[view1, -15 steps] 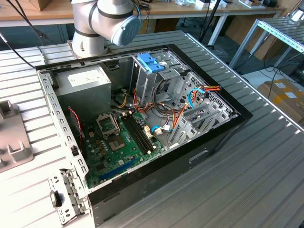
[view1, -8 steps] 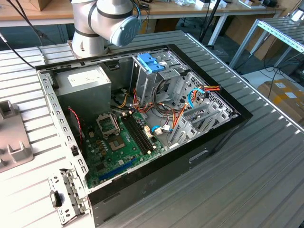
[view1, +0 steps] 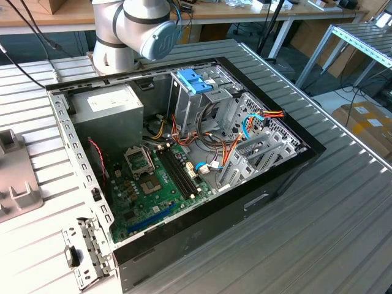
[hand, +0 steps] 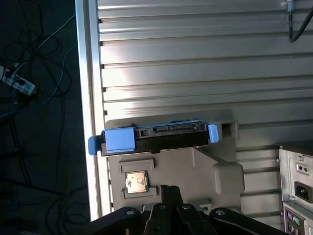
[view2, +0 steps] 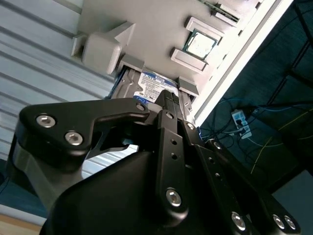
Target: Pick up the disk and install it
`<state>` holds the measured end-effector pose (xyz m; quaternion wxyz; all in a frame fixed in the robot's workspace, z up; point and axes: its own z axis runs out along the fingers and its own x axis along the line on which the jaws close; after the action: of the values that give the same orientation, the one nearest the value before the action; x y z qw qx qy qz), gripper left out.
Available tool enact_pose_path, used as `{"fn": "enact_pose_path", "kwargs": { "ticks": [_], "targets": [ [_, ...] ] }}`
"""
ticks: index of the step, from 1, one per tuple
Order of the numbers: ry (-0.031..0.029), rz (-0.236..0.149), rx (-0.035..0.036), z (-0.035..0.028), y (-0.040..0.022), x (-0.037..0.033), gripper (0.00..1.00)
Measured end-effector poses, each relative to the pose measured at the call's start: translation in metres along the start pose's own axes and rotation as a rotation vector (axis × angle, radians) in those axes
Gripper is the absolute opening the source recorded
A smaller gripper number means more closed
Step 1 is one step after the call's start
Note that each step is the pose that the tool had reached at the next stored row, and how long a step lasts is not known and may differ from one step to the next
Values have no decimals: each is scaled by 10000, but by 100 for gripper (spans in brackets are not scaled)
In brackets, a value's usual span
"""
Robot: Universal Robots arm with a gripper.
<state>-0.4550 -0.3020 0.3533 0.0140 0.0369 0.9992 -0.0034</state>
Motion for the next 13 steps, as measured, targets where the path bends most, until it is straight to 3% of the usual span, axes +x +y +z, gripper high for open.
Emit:
{"fn": "enact_pose_path", "kwargs": {
  "ticks": [13],
  "targets": [
    [1, 0, -3, 3, 3, 24, 11]
  ]
}}
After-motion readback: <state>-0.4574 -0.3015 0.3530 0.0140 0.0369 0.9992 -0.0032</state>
